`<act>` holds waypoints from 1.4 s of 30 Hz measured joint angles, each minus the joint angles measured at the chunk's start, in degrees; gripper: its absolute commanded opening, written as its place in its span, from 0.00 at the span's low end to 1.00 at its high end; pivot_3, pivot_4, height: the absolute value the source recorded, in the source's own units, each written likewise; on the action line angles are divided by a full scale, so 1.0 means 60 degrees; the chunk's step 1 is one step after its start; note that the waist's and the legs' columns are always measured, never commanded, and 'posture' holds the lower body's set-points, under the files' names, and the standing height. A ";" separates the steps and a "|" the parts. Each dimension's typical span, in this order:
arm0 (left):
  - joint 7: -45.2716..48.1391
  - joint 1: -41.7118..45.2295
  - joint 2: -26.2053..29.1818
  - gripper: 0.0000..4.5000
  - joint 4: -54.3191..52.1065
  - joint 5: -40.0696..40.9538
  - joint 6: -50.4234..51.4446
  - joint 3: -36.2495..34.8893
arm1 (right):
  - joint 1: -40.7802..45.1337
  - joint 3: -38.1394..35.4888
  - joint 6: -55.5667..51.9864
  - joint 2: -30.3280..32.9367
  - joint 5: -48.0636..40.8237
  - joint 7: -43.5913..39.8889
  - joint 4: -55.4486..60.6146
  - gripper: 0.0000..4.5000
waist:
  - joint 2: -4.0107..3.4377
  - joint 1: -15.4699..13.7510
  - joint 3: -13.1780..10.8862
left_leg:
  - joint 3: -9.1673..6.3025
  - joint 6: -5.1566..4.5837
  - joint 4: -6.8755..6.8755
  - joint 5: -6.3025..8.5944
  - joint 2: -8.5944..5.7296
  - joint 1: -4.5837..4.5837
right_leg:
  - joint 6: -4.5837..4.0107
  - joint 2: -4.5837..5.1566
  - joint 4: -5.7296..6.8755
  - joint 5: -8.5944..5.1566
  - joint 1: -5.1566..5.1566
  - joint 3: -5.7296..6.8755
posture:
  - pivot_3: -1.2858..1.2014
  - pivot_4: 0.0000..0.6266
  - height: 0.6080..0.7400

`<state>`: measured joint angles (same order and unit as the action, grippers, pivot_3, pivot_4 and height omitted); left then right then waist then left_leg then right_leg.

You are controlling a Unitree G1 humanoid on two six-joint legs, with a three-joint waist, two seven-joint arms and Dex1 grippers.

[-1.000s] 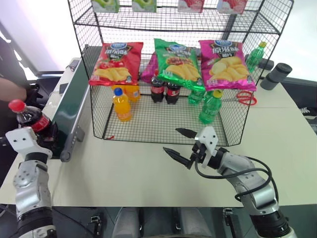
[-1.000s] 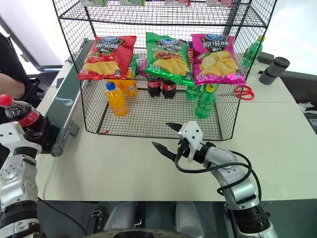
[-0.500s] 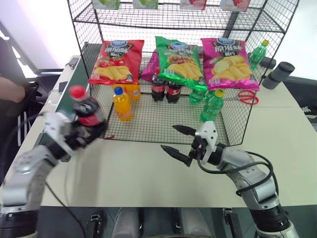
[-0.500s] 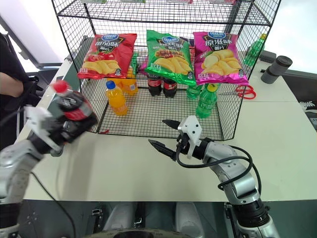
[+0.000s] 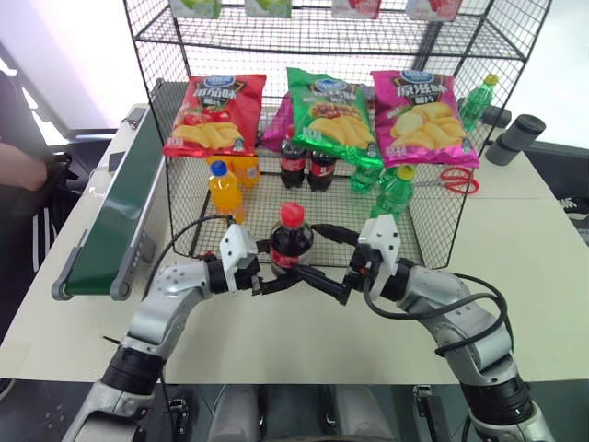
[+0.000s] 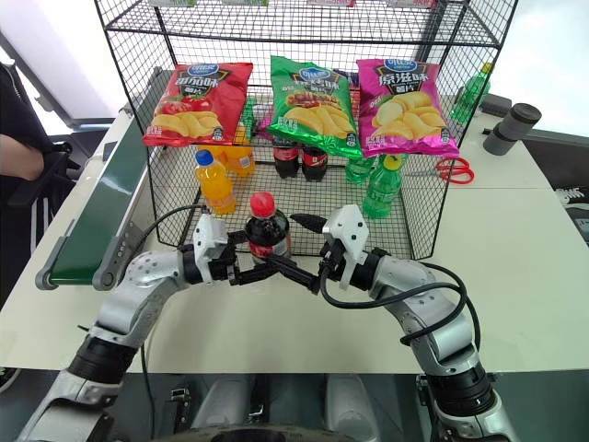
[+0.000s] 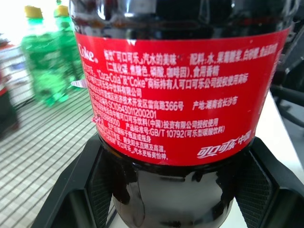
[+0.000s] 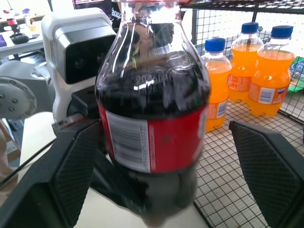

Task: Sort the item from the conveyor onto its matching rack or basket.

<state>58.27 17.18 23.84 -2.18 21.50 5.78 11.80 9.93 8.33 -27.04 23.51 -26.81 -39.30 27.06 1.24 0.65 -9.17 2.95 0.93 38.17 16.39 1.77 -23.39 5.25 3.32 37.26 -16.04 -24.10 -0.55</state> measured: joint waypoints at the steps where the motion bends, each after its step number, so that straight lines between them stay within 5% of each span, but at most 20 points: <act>1: 0.0115 0.0098 -0.0083 0.63 0.0098 -0.0062 -0.0060 0.0098 | -0.0003 0.0003 -0.0028 -0.0001 -0.0004 0.0034 0.0016 1.00 | 0.0000 0.0000 0.0000 | 0.0000 0.0000 0.0003 0.0000 0.0000 -0.0001 | 0.0003 -0.0001 0.0001 0.0002 0.0000 -0.0001 | 0.52 0.24 1.00; 5: 0.0411 0.0344 -0.0357 0.63 0.0348 -0.0240 -0.0272 0.0255 | -0.0061 0.0006 -0.0072 -0.0003 -0.0076 0.0154 0.0099 1.00 | 0.0000 0.0005 0.0000 | -0.0001 -0.0001 0.0008 0.0000 0.0001 0.0000 | 0.0007 -0.0010 0.0006 0.0004 0.0001 -0.0004 | 0.52 0.24 1.00; 10: 0.0488 0.0402 -0.0453 0.63 0.0408 -0.0393 -0.0310 0.0336 | -0.0147 0.0023 -0.0207 0.0016 -0.0155 0.0195 0.0234 0.66 | 0.0000 0.0008 0.0000 | -0.0006 -0.0001 0.0011 0.0000 0.0004 0.0000 | 0.0007 -0.0016 0.0012 0.0004 0.0001 -0.0006 | 0.52 0.24 1.00; 12: 0.0458 0.0402 -0.0459 0.63 0.0414 -0.0400 -0.0294 0.0336 | -0.0165 0.0021 -0.0212 0.0016 -0.0156 0.0195 0.0239 0.66 | 0.0001 0.0006 0.0000 | -0.0007 -0.0001 0.0012 0.0000 0.0004 0.0001 | 0.0007 -0.0016 0.0015 0.0004 0.0001 -0.0006 | 0.52 0.24 1.00; 15: 0.0422 0.0400 -0.0470 0.97 0.0385 -0.0375 -0.0164 0.0331 | -0.0180 0.0025 -0.0205 0.0014 -0.0084 0.0211 0.0233 0.66 | 0.0001 0.0004 0.0000 | -0.0008 -0.0001 0.0014 -0.0001 0.0004 0.0000 | 0.0007 -0.0017 0.0017 0.0003 0.0001 -0.0006 | 0.52 0.24 1.00; 16: 0.0376 0.0400 -0.0469 0.99 0.0345 -0.0362 -0.0115 0.0309 | -0.0197 0.0026 -0.0205 0.0017 -0.0048 0.0229 0.0208 0.66 | 0.0001 0.0002 0.0000 | -0.0008 -0.0001 0.0015 -0.0001 0.0004 0.0000 | 0.0008 -0.0017 0.0018 0.0004 0.0001 -0.0006 | 0.52 0.24 1.00; 26: -0.1023 -0.0936 0.0115 0.99 0.0280 -0.0845 -0.0430 -0.0792 | 0.0381 -0.0176 0.1004 -0.0671 0.1236 0.1157 -0.1687 0.66 | 0.0000 0.0023 0.0000 | -0.0003 -0.0001 0.0014 -0.0001 0.0011 0.0008 | 0.0007 -0.0020 0.0036 0.0003 -0.0004 -0.0016 | 0.52 0.24 1.00; 42: -0.3614 -0.3256 -0.0775 0.99 -0.1164 -0.0910 -0.0825 -0.2143 | 0.3209 -0.0795 0.5323 -0.3486 0.3340 0.4035 -0.9122 0.66 | -0.0006 0.0076 -0.0002 | 0.0015 0.0008 0.0013 -0.0006 0.0009 0.0012 | 0.0007 0.0024 0.0062 0.0004 -0.0015 -0.0027 | 0.52 0.24 1.00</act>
<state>36.59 -2.35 19.19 -9.17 16.04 0.83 -1.06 29.19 3.56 4.90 2.59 -6.78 -15.09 -27.67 1.21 1.11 -9.18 3.04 0.98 38.24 16.36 1.83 -23.32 5.29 3.47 37.63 -16.02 -24.19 -0.72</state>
